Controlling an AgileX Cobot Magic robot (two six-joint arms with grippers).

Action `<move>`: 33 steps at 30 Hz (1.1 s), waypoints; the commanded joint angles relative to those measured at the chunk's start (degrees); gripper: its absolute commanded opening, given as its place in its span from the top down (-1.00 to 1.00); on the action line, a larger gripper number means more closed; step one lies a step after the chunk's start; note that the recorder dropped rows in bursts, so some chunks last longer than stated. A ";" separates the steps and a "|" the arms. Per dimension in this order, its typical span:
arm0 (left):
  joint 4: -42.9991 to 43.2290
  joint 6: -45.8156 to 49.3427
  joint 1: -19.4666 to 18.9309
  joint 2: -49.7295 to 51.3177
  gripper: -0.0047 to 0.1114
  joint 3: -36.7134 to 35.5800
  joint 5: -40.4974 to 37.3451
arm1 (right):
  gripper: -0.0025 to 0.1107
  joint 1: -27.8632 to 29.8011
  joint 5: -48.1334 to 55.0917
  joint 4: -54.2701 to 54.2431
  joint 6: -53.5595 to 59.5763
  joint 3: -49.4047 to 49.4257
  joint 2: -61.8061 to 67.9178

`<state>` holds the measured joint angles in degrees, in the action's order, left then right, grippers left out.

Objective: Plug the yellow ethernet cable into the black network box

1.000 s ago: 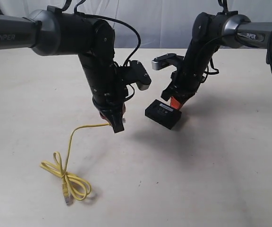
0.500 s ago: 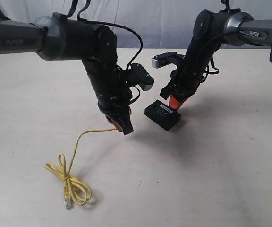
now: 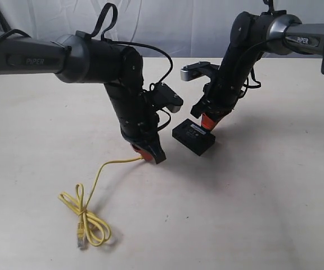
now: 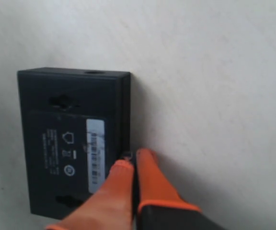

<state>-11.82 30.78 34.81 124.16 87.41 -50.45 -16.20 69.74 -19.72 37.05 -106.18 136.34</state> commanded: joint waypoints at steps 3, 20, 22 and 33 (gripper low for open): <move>-0.59 -0.42 0.18 0.15 0.51 0.02 0.06 | 0.97 0.18 0.22 -0.06 0.45 0.21 -0.69; 4.99 3.99 -1.32 -7.77 -0.23 -0.66 -4.98 | 0.97 0.18 0.22 0.12 0.45 0.21 -0.69; -0.36 8.87 -1.86 -7.77 -0.23 -1.75 -4.72 | 0.97 0.18 0.22 0.11 0.56 0.21 -0.69; -7.25 19.00 -1.59 -5.78 -0.23 -10.37 10.35 | 0.97 0.18 0.22 0.11 0.55 0.21 -0.69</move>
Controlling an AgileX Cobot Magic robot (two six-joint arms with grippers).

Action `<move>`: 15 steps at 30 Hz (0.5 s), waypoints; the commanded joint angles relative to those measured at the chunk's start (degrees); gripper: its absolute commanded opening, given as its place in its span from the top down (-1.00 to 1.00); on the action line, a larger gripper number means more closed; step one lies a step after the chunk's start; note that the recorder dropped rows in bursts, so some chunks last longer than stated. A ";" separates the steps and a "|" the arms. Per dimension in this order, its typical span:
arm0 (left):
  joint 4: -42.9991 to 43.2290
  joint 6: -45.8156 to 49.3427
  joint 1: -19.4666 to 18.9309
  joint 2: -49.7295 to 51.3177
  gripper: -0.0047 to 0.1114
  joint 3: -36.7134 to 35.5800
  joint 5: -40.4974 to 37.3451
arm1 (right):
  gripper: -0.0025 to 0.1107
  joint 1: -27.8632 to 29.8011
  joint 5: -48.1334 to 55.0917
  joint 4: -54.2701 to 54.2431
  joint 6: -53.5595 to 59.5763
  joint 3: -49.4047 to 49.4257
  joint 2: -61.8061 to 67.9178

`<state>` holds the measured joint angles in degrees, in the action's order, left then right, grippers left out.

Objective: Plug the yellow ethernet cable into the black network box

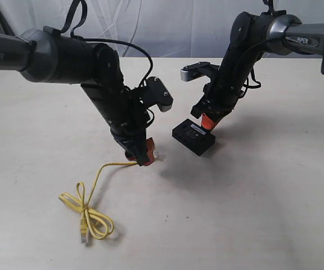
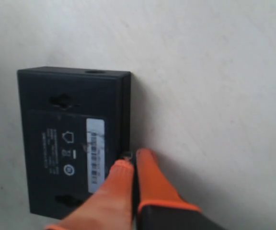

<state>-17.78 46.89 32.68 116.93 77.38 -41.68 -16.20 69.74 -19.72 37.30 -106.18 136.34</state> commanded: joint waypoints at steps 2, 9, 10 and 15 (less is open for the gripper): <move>-1.28 3.15 0.54 2.33 -0.23 -0.35 1.84 | 0.97 0.18 0.22 0.11 0.30 0.21 -0.69; -1.07 6.10 0.54 3.02 -0.23 -0.35 3.99 | 0.97 0.18 0.22 0.11 0.30 0.21 -0.69; -1.07 6.09 0.54 3.30 -0.23 -0.35 3.99 | 0.97 0.18 0.22 0.11 0.30 0.21 -0.69; -0.85 6.09 0.54 4.43 -0.23 -0.35 4.09 | 0.97 0.18 0.22 0.11 0.30 0.21 -0.69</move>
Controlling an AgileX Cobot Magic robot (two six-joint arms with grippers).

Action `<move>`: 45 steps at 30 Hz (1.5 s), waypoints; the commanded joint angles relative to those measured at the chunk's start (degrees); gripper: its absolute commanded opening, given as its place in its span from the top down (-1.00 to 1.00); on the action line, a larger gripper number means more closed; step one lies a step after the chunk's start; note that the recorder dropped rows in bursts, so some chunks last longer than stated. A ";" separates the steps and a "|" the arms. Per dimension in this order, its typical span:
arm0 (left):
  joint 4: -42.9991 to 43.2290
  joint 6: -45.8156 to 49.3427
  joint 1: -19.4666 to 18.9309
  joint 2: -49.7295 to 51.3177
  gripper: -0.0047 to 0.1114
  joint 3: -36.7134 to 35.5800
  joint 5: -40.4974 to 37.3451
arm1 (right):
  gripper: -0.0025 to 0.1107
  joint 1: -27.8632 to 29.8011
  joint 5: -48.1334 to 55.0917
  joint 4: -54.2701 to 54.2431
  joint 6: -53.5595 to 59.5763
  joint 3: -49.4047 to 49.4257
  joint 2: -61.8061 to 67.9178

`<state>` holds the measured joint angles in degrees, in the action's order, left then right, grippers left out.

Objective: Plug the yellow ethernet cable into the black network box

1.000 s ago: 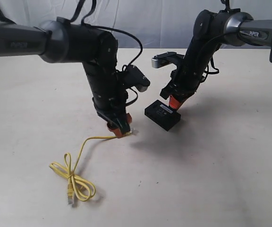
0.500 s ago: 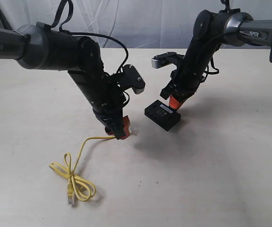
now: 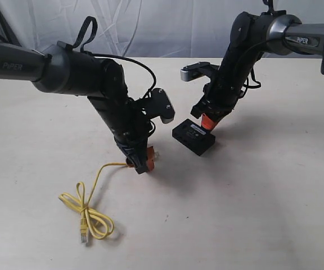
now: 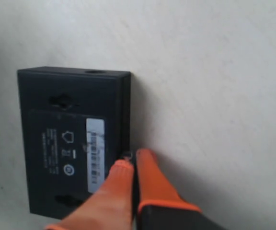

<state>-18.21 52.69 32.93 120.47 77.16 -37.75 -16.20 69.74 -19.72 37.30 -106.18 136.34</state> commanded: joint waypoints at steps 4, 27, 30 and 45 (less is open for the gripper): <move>-0.41 0.29 0.29 1.38 -0.06 -0.12 0.16 | 0.97 0.18 0.22 0.11 0.30 0.21 -0.69; 20.24 -22.13 4.28 -2.99 0.92 1.01 -2.79 | 0.97 0.18 0.22 0.11 0.34 0.21 -0.69; 20.51 -25.80 4.65 -3.63 0.92 1.01 -2.35 | 0.97 0.18 0.22 0.11 0.34 0.21 -0.69; 12.85 -28.78 6.02 -1.67 0.92 1.16 1.53 | 0.97 0.18 0.22 -1.98 0.34 0.21 -0.69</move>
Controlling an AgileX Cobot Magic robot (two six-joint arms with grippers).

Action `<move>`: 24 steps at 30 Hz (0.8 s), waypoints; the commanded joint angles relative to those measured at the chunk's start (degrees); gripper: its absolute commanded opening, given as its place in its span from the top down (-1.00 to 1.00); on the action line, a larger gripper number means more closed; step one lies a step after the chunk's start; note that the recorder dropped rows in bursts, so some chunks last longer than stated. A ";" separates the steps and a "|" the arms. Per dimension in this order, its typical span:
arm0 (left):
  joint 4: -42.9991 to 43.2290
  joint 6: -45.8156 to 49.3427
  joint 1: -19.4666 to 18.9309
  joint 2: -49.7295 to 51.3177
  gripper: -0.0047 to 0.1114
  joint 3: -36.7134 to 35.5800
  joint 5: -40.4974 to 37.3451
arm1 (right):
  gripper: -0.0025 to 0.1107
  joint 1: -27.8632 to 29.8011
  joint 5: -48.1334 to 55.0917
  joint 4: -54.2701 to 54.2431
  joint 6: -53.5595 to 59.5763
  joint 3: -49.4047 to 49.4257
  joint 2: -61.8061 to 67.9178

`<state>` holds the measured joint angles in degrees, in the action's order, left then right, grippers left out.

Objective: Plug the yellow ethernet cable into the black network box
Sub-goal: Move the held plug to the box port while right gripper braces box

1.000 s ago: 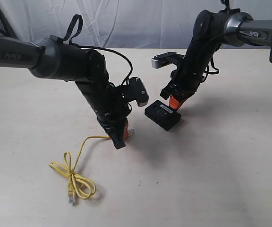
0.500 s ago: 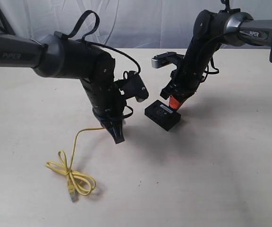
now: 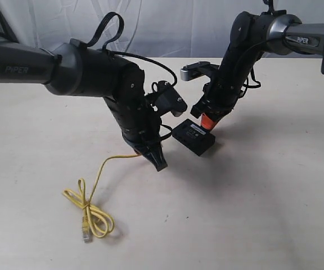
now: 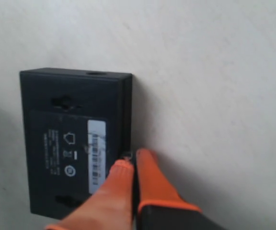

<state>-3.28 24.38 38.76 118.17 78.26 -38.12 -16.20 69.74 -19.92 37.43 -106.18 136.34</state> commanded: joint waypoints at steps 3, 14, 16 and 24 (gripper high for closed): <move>-2.87 -0.47 0.19 0.63 0.92 0.05 4.14 | 0.97 0.18 0.22 -2.68 0.80 0.21 -0.69; -4.04 -0.37 0.19 4.85 0.92 5.00 1.83 | 0.97 0.18 0.22 -2.68 0.96 0.21 -0.69; -4.41 -1.85 0.19 5.83 0.92 6.64 1.14 | 0.97 0.18 0.22 -2.68 0.96 0.21 -0.69; -3.92 -3.00 0.19 8.57 0.92 11.18 -0.89 | 0.97 0.18 0.22 -3.71 1.14 0.21 -0.69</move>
<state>-6.63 22.30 38.76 126.14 88.51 -39.45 -15.68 68.96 -21.84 37.92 -106.18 136.34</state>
